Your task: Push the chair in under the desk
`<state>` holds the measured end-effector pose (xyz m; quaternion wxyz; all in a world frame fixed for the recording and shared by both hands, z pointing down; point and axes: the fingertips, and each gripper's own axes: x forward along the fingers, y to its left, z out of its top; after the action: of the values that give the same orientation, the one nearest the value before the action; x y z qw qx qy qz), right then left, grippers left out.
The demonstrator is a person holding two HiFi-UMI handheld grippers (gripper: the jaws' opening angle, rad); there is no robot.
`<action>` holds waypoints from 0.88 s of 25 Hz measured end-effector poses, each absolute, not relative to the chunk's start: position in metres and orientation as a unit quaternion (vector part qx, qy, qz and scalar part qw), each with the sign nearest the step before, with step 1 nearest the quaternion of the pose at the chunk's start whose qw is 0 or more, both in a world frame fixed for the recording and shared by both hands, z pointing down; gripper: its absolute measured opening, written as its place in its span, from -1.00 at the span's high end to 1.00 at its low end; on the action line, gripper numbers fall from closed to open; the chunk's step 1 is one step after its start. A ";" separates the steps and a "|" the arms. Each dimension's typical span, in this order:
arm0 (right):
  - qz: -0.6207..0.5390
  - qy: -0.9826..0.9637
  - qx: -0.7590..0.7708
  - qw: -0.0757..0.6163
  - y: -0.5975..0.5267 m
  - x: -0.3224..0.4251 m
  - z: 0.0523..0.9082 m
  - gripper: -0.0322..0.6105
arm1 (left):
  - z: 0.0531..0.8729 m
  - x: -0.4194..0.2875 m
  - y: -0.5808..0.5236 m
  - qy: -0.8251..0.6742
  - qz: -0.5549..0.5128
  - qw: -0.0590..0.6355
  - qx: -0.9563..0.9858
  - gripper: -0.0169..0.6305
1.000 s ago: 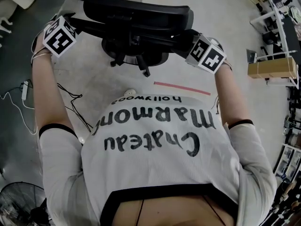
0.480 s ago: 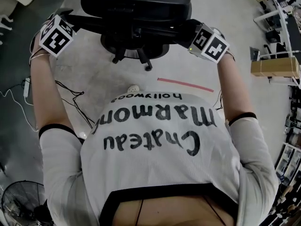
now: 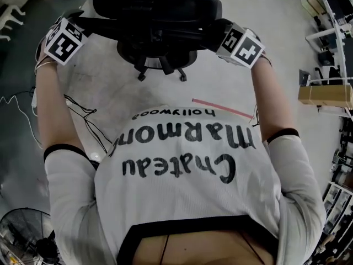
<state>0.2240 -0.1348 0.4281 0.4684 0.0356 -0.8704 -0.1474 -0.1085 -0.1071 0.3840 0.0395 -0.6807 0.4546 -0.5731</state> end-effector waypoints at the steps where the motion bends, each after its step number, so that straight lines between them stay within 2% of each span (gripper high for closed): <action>1: -0.150 -0.871 0.034 0.467 -0.137 0.225 0.430 0.31 | 0.385 -0.107 -0.107 0.460 -0.567 0.041 -0.682 0.08; 5: -0.164 -0.871 0.031 0.461 -0.149 0.212 0.438 0.29 | 0.391 -0.119 -0.108 0.465 -0.577 0.032 -0.670 0.08; 11: -0.165 -0.869 0.017 0.465 -0.168 0.118 0.425 0.29 | 0.383 -0.212 -0.118 0.469 -0.582 0.010 -0.665 0.08; 22: -0.184 -0.870 0.009 0.457 -0.198 0.071 0.421 0.26 | 0.386 -0.252 -0.138 0.474 -0.577 -0.007 -0.665 0.04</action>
<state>0.0711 -0.1983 0.4212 0.4574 0.0091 -0.8699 -0.1841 -0.2516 -0.1377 0.3859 -0.0067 -0.6652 0.4741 -0.5768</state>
